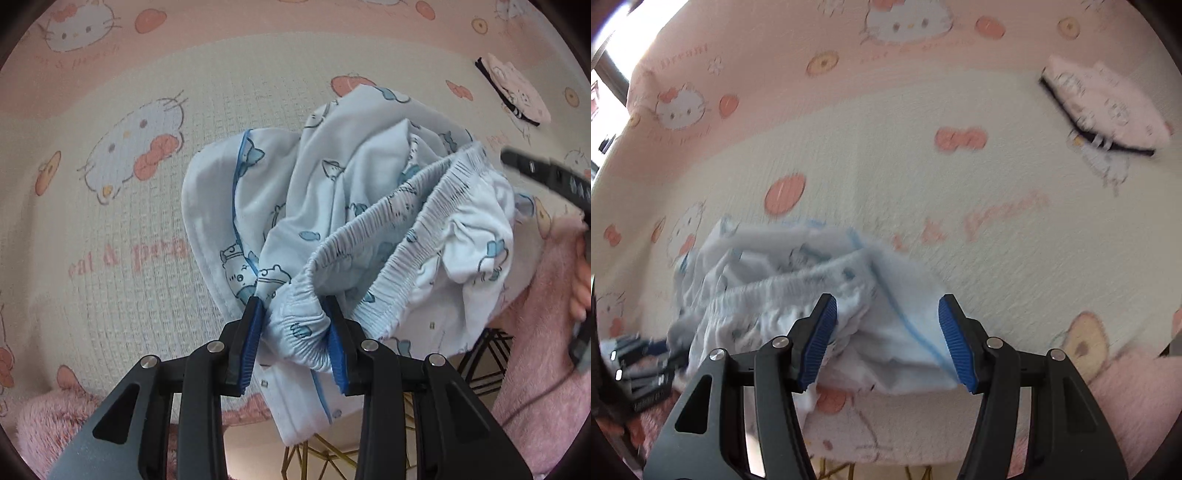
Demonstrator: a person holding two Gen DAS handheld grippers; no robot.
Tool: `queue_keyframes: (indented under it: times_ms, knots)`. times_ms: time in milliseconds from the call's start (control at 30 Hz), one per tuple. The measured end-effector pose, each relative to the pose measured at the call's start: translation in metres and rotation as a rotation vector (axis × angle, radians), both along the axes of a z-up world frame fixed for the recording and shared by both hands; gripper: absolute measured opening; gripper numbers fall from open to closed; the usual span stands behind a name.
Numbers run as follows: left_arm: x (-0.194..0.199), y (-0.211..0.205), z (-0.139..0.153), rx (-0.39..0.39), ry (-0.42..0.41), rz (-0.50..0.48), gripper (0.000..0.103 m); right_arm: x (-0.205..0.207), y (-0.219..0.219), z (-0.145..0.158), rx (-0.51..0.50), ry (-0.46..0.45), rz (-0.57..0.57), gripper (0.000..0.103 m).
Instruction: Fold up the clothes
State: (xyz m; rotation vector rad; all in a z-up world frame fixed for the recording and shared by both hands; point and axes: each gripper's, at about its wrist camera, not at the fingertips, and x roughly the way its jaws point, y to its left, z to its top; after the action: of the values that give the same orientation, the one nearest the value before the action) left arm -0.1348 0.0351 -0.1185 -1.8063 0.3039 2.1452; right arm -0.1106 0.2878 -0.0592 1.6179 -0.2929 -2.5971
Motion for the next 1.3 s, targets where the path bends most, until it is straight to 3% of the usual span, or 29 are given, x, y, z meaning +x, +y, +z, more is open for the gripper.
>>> queue_keyframes:
  times_ms: [67, 167, 267, 333, 433, 467, 600, 667, 767, 933, 1033, 1300]
  knots:
    - [0.003, -0.004, 0.002, 0.008, -0.014, -0.004, 0.034, -0.003, 0.006, 0.009, 0.012, 0.041, -0.043, 0.061]
    - [0.008, -0.01, 0.005, 0.032, -0.04, -0.016, 0.035, -0.022, 0.013, 0.007, -0.066, 0.021, -0.057, 0.066]
    - [0.011, -0.014, 0.006, 0.06, -0.065, -0.018, 0.035, -0.031, 0.008, 0.005, -0.112, -0.002, -0.005, 0.068]
    - [0.01, -0.014, 0.004, 0.061, -0.074, -0.025, 0.036, -0.041, -0.007, 0.0, -0.149, -0.026, 0.051, 0.078]
    - [0.009, -0.006, -0.005, 0.04, -0.085, -0.029, 0.037, -0.046, -0.023, -0.012, -0.207, -0.076, 0.082, 0.078]
    - [0.009, -0.001, -0.008, 0.029, -0.082, -0.031, 0.038, -0.046, -0.03, -0.016, -0.222, -0.095, 0.095, 0.077]
    - [0.008, 0.002, -0.007, 0.012, -0.059, -0.03, 0.038, -0.034, -0.054, -0.016, -0.049, -0.124, 0.195, 0.065]
    - [0.013, 0.001, -0.009, 0.027, -0.056, -0.018, 0.038, -0.022, -0.055, -0.013, -0.017, -0.135, 0.23, 0.053]
    - [0.018, -0.006, -0.009, 0.049, -0.054, 0.0, 0.039, -0.001, -0.047, -0.014, -0.001, -0.183, 0.24, 0.048]
    - [0.017, -0.01, -0.011, 0.058, -0.042, 0.014, 0.039, 0.027, -0.039, -0.007, -0.033, -0.204, 0.25, 0.049]
    - [0.024, -0.007, -0.012, 0.083, -0.021, 0.035, 0.039, 0.036, -0.033, -0.005, -0.123, -0.211, 0.244, 0.049]
    - [0.019, -0.045, 0.006, 0.288, 0.058, 0.162, 0.039, 0.042, -0.026, -0.006, -0.208, -0.225, 0.183, 0.051]
